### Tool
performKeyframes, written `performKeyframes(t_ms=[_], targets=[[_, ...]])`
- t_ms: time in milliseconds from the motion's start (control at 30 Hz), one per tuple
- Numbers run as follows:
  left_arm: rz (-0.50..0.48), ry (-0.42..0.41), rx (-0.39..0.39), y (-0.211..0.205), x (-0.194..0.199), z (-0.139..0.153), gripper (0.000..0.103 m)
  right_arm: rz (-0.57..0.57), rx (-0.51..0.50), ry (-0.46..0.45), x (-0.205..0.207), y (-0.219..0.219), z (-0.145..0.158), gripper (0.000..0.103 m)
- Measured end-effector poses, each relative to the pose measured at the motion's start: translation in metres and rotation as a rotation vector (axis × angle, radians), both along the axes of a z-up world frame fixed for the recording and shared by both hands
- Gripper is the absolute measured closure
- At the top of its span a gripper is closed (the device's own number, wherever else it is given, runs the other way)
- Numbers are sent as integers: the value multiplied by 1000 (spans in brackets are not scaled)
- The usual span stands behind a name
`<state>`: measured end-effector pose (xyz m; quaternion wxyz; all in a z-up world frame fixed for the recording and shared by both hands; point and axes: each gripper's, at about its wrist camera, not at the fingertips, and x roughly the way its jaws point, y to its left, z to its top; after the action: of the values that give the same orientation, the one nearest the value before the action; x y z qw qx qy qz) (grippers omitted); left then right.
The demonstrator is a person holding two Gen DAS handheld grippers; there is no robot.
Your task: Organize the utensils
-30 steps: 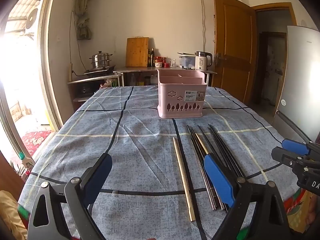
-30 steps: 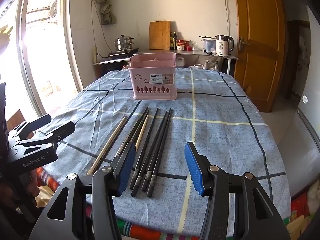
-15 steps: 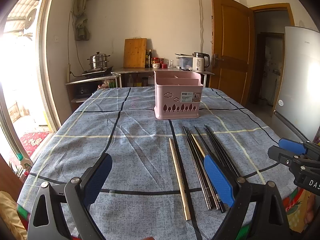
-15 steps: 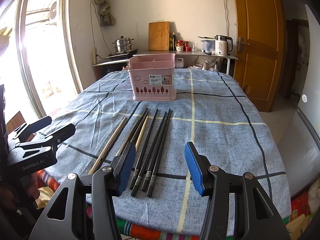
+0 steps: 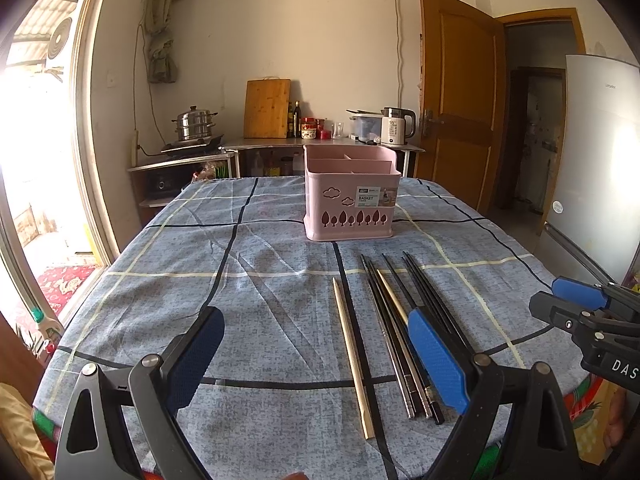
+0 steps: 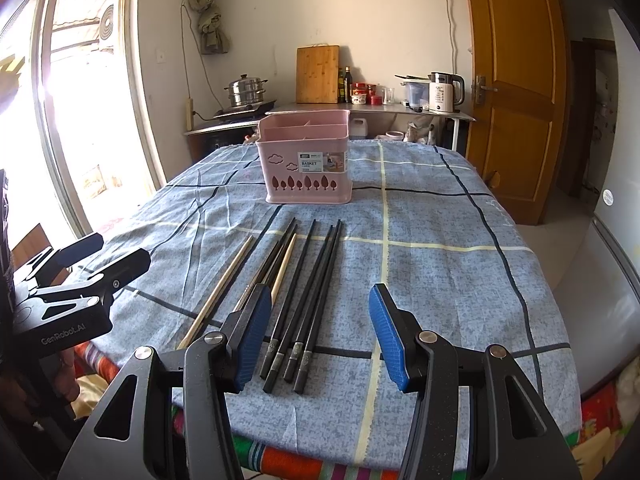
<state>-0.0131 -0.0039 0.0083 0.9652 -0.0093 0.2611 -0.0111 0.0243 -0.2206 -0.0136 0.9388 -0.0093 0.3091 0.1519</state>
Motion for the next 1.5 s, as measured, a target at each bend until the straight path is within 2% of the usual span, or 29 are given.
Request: performKeyframes(t_ms=[1500], targets=[[-27, -24, -1, -6, -11, 3, 10, -3, 8, -22, -7, -3, 6, 51]])
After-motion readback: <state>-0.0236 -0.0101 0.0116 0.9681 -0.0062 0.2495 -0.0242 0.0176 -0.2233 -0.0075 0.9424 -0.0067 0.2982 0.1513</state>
